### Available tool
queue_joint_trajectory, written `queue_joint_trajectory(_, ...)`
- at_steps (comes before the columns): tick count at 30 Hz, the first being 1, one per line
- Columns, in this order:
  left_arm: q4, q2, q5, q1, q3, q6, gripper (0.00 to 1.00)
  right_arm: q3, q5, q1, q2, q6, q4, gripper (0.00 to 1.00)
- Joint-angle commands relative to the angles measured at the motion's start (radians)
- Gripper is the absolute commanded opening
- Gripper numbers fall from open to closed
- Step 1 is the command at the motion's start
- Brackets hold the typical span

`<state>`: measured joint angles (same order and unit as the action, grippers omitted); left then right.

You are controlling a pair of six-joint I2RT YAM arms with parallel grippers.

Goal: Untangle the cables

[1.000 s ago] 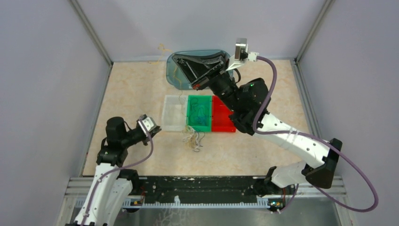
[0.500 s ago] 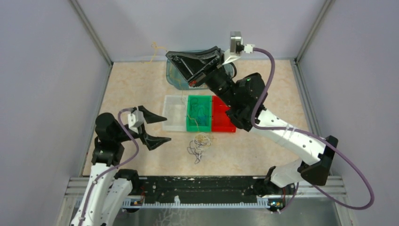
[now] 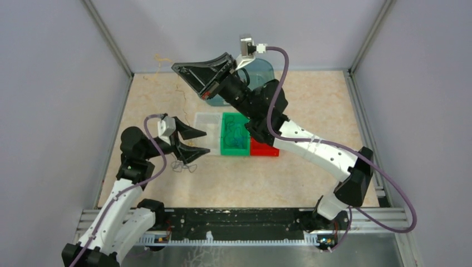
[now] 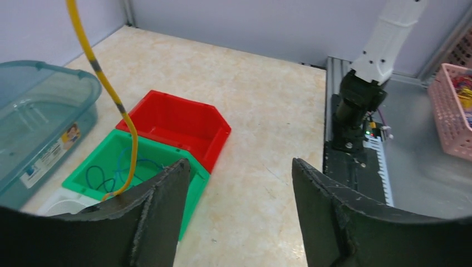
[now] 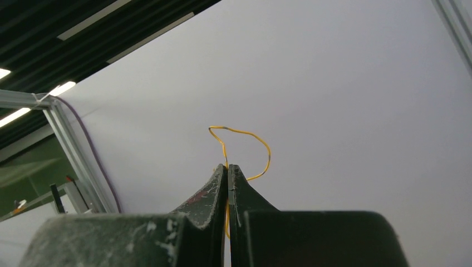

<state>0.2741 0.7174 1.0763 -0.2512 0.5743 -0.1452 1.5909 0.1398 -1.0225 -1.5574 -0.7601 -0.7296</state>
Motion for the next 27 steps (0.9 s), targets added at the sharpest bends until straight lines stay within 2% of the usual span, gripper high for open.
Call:
queue_joint_trajectory(1, 0.051, 0.033, -0.104, -0.004, -0.005, 0.025, 0.69, 0.088, 0.027, 0.002, 0.004, -0.024, -0.070, 0.00)
queue_joint_trajectory(6, -0.094, 0.036, -0.076, -0.003, -0.015, 0.125, 0.38, 0.094, 0.021, 0.002, 0.038, 0.057, -0.039, 0.00)
queue_joint_trajectory(8, -0.154, 0.018, -0.080, -0.003, -0.033, 0.180, 0.29, 0.098, 0.020, 0.002, 0.053, 0.089, -0.026, 0.00)
queue_joint_trajectory(13, -0.283, -0.036, -0.107, -0.003, -0.077, 0.348, 0.27, 0.103, 0.014, 0.002, 0.091, 0.152, 0.006, 0.00)
queue_joint_trajectory(16, -0.339, -0.056, -0.121, -0.003, -0.085, 0.424, 0.31, 0.111, 0.007, 0.005, 0.119, 0.197, 0.041, 0.00)
queue_joint_trajectory(18, -0.371, -0.061, -0.117, -0.003, -0.088, 0.467, 0.42, 0.120, 0.002, 0.007, 0.131, 0.215, 0.060, 0.00)
queue_joint_trajectory(20, -0.389, -0.061, -0.097, -0.003, -0.088, 0.490, 0.47, 0.123, 0.003, 0.010, 0.138, 0.217, 0.067, 0.00)
queue_joint_trajectory(24, -0.365, -0.062, -0.055, -0.003, -0.089, 0.468, 0.65, 0.121, 0.015, 0.010, 0.136, 0.191, 0.069, 0.00)
queue_joint_trajectory(27, -0.292, -0.061, -0.041, -0.003, -0.085, 0.392, 0.70, 0.114, 0.020, 0.010, 0.134, 0.173, 0.064, 0.00)
